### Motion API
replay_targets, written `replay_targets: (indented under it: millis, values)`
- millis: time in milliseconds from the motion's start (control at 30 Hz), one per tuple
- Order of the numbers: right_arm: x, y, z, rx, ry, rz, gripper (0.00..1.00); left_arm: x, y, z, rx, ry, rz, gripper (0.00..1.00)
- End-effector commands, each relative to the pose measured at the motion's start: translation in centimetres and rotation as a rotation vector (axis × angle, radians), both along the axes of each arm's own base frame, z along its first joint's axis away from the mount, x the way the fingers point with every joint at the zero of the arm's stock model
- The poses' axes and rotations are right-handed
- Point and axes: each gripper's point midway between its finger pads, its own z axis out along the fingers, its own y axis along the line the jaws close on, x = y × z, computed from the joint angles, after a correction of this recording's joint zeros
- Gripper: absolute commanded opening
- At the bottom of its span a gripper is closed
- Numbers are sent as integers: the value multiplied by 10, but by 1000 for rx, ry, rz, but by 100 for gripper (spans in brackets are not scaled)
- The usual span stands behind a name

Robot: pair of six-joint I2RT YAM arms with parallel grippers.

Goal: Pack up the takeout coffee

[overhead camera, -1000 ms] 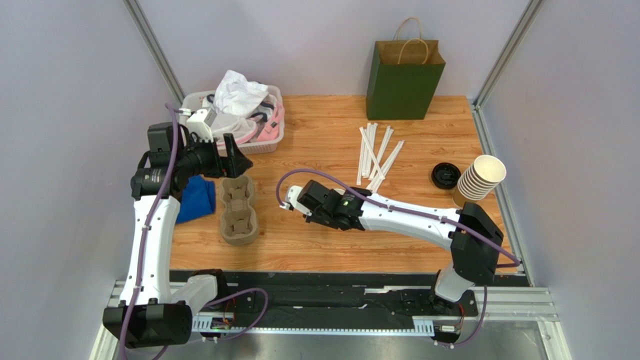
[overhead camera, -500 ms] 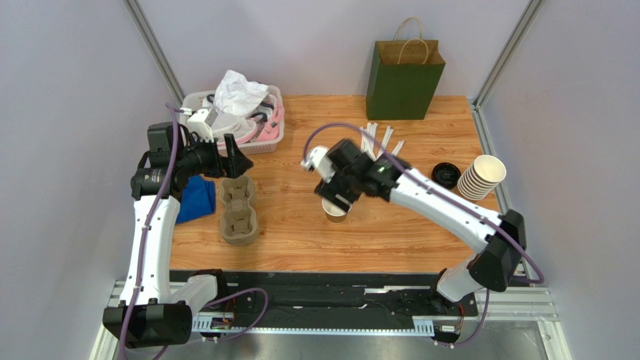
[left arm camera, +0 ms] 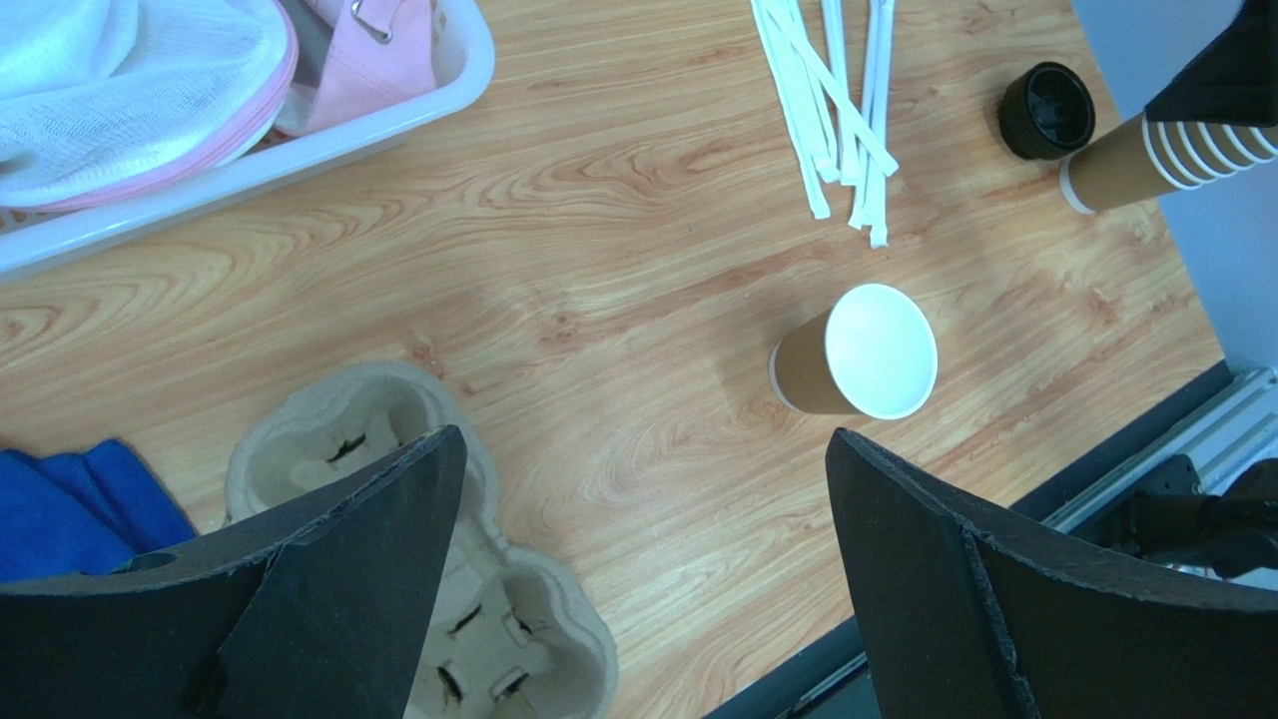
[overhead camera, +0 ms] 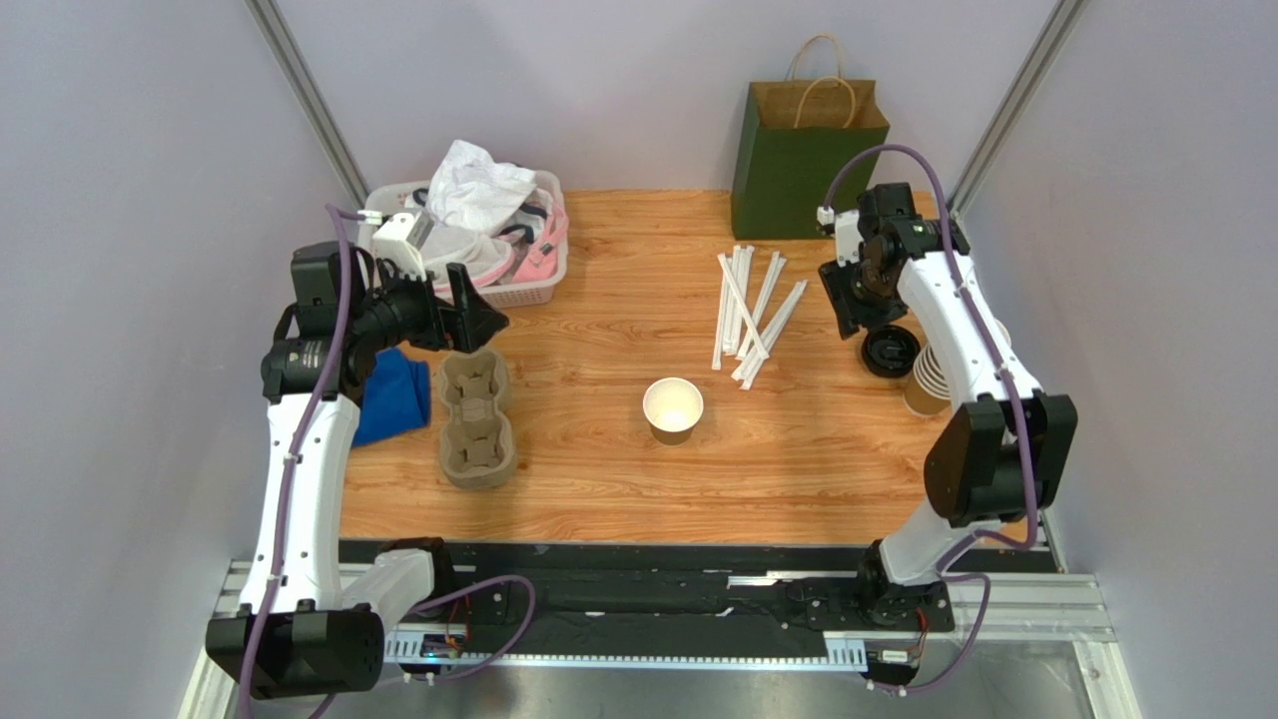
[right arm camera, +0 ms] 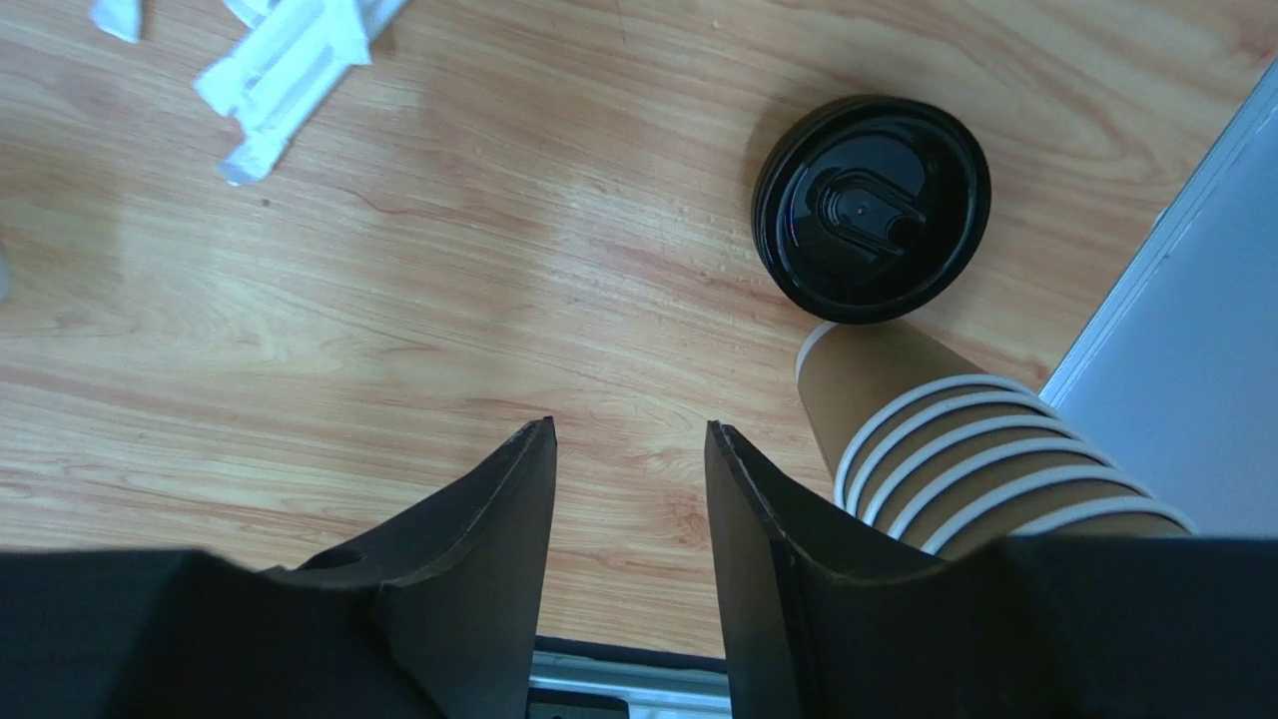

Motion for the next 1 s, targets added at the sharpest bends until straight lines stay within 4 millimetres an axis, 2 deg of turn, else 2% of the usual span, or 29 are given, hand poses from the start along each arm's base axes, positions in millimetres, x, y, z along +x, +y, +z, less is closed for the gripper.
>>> replay_targets:
  millis: [0, 333, 633, 667, 967]
  values:
    - [4, -17, -20, -61, 79, -19, 45, 3, -3, 10, -17, -53, -17, 99]
    - [33, -37, -61, -92, 150, -52, 43, 5, -4, 11, -25, -50, -22, 99]
    - [51, -52, -75, -114, 170, -44, 42, 11, -6, 7, -38, -26, -34, 99]
    - [51, -64, -78, -112, 182, -70, 41, 11, -6, 6, -40, -24, -34, 99]
    - [58, -72, -97, -93, 228, -89, 39, 15, -4, 2, -37, -3, -29, 99]
